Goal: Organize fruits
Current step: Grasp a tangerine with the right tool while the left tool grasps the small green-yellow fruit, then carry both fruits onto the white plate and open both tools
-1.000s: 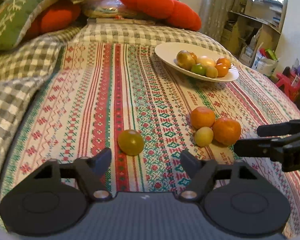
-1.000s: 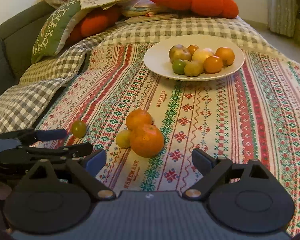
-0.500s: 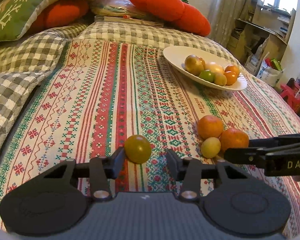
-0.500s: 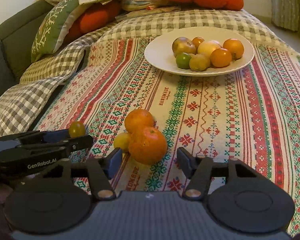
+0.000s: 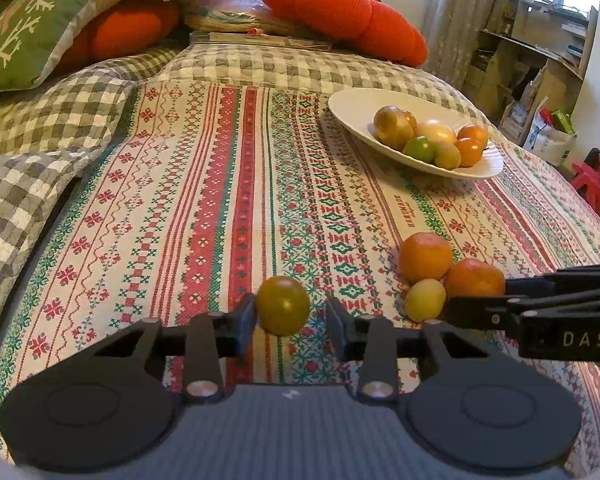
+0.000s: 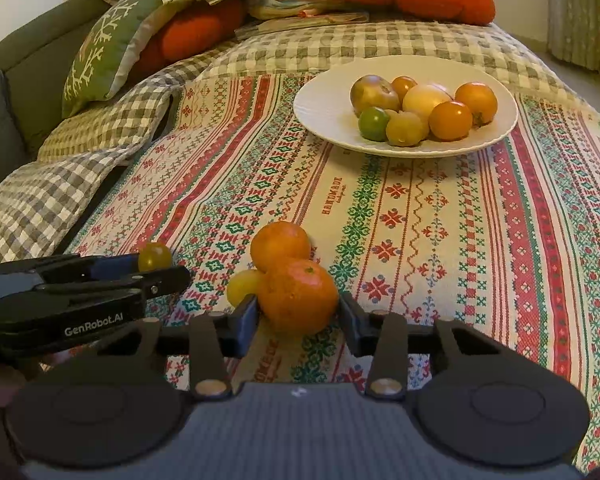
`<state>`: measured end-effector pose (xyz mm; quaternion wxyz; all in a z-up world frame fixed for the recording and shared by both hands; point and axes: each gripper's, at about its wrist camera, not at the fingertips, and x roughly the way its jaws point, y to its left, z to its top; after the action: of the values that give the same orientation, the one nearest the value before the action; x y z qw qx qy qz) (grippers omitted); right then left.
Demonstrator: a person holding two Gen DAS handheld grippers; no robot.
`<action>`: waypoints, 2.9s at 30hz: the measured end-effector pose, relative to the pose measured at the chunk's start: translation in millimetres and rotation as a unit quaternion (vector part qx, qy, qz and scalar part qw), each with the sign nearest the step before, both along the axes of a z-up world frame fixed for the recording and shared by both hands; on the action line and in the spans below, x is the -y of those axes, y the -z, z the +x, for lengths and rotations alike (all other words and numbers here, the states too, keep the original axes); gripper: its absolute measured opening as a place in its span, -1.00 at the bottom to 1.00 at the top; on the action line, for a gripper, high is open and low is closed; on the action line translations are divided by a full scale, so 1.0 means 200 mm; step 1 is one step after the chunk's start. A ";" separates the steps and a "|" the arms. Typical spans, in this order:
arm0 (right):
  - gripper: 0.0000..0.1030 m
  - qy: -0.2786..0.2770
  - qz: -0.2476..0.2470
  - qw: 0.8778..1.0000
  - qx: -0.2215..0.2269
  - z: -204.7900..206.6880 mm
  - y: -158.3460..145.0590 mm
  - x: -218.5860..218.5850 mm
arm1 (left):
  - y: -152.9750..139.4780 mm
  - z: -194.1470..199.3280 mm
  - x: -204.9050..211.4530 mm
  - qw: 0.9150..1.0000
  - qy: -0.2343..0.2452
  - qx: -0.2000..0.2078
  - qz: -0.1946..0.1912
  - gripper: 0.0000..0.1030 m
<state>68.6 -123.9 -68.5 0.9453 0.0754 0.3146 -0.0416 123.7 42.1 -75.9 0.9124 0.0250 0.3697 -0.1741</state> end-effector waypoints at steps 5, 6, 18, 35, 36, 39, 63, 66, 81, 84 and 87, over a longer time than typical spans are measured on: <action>-0.24 -0.003 0.004 1.000 0.000 -0.01 0.00 0.01 | -0.01 0.00 0.01 1.000 0.007 -0.005 -0.009 -0.73; -0.24 -0.003 0.005 1.000 0.000 -0.01 0.00 0.01 | -0.01 0.00 0.01 1.000 0.008 -0.005 -0.010 -0.73; -0.25 0.004 0.013 1.000 0.013 -0.05 -0.04 0.04 | -0.06 -0.02 0.06 0.999 0.024 0.007 -0.021 -0.73; -0.25 0.012 0.007 0.999 0.046 -0.06 -0.21 0.13 | -0.22 0.07 0.27 0.997 0.066 0.032 -0.037 -0.73; -0.25 0.015 0.007 0.999 0.049 -0.06 -0.22 0.15 | -0.23 0.08 0.29 0.996 0.069 0.034 -0.037 -0.73; -0.25 0.025 0.008 0.998 0.055 -0.06 -0.26 0.20 | -0.26 0.12 0.36 0.995 0.077 0.039 -0.039 -0.73; -0.25 0.059 0.001 0.997 0.055 0.20 -0.28 0.45 | -0.24 0.58 0.62 0.993 0.113 0.022 -0.003 -0.73; -0.25 0.057 -0.002 0.997 0.054 0.21 -0.27 0.45 | -0.25 0.59 0.62 0.993 0.114 0.021 -0.003 -0.73; -0.11 0.063 -0.005 0.996 0.063 0.20 -0.31 0.45 | -0.27 0.61 0.60 0.993 0.119 0.004 -0.021 -0.54; -0.08 0.063 -0.006 0.996 0.065 0.19 -0.33 0.44 | -0.29 0.59 0.60 0.993 0.118 0.010 -0.016 -0.36; -0.01 0.064 -0.007 0.996 0.065 0.17 -0.34 0.43 | -0.31 0.57 0.60 0.993 0.115 0.013 -0.013 -0.23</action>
<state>102.3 -210.6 -0.9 0.9597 0.0908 0.2469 -0.0991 238.2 -77.3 -14.4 0.8911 0.0581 0.3506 -0.2823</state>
